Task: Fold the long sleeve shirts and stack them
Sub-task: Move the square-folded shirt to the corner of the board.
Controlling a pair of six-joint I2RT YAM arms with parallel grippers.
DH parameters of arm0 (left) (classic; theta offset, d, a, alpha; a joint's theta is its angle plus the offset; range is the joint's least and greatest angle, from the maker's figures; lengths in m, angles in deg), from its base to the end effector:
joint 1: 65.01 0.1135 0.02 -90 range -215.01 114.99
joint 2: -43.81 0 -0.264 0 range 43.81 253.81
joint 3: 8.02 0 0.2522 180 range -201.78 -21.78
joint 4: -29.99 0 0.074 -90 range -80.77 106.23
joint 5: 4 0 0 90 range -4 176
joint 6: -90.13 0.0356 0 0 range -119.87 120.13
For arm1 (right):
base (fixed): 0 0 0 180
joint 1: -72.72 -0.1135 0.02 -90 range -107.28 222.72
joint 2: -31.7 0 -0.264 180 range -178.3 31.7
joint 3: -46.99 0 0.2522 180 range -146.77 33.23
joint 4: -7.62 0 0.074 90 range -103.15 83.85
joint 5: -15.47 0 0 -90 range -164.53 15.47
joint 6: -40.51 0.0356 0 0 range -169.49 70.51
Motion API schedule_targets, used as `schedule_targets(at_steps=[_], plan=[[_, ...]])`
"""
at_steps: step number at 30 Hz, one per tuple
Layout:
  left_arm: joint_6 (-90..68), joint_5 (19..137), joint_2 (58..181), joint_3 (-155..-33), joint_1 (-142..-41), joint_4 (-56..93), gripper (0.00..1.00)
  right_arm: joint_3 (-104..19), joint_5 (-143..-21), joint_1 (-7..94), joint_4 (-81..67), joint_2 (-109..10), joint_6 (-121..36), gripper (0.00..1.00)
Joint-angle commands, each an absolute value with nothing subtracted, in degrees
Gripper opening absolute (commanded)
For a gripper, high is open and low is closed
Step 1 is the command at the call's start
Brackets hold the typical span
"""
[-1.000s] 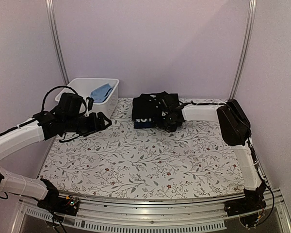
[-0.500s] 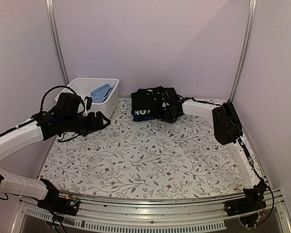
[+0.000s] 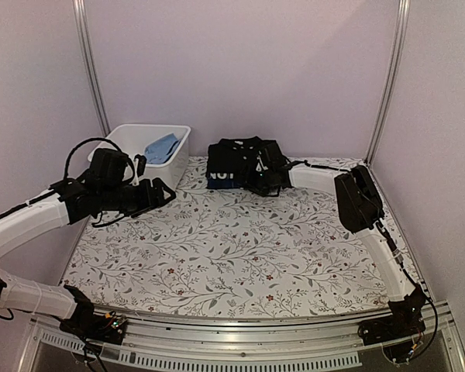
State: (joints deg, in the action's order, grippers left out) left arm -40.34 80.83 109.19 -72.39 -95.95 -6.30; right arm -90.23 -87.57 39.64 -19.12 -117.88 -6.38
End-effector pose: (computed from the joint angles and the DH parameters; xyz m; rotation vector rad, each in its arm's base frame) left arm 0.2121 -0.1309 0.2827 -0.1419 2.3303 -0.7603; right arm 0.4802 0.3224 0.1246 0.0802 2.4165 0.9260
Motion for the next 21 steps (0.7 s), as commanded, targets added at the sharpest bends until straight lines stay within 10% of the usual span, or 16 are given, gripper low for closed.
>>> schedule_targets(at_steps=[1, 21], plan=[[-39.57, 80.24, 109.84, -71.77, -95.23, -4.91, 0.80, -89.98, -90.62, 40.24, -18.38, -121.71, -4.56, 0.74], [-40.16, 76.09, 114.47, -74.19, -95.42, -0.47, 0.88, -76.10, -90.84, 40.30, -17.40, -103.66, -10.19, 0.99]])
